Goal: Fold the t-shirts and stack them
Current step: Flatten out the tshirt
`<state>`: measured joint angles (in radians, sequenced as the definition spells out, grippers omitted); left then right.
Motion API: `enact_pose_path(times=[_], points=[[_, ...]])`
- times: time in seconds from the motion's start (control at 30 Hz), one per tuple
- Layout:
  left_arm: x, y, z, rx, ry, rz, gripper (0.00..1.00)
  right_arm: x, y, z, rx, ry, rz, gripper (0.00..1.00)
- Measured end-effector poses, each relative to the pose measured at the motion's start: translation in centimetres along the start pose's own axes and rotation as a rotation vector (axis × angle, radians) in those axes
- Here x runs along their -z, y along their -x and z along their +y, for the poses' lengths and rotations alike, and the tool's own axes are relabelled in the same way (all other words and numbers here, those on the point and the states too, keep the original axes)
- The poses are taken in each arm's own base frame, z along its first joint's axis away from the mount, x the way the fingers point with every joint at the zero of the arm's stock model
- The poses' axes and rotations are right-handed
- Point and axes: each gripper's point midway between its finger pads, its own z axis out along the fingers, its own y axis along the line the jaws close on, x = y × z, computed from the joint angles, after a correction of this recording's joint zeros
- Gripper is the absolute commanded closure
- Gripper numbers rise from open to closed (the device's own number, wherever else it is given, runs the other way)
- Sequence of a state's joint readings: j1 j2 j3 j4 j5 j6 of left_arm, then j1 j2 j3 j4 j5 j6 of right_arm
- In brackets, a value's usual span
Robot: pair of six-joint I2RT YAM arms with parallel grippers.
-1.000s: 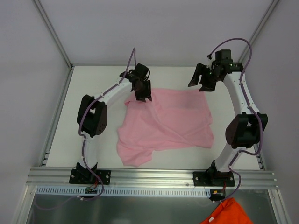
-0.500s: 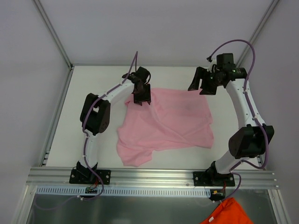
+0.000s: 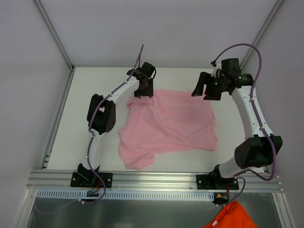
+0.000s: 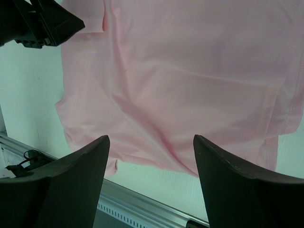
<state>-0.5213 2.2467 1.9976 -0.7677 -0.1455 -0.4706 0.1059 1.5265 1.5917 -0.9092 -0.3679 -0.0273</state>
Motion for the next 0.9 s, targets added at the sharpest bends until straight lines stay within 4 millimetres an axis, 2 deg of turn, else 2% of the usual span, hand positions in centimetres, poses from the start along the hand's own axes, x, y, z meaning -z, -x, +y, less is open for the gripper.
enact_pose_path(times=[0.1, 0.17, 0.47, 0.9], points=[[0.3, 1.9, 0.5, -0.029, 0.046, -0.05, 0.44, -0.1, -0.5, 0.0, 0.0, 0.0, 0.008, 0.24], [0.3, 2.4, 0.9, -0.05, 0.074, -0.069, 0.44, 0.0, -0.8, 0.0, 0.0, 0.0, 0.014, 0.24], [-1.2, 0.5, 2.5, -0.104, 0.143, 0.0, 0.44, 1.3, -1.1, 0.5, 0.016, 0.007, -0.013, 0.24], [-1.8, -0.7, 3.0, -0.119, 0.157, 0.037, 0.45, 1.7, -1.1, 0.6, 0.024, 0.006, -0.024, 0.24]])
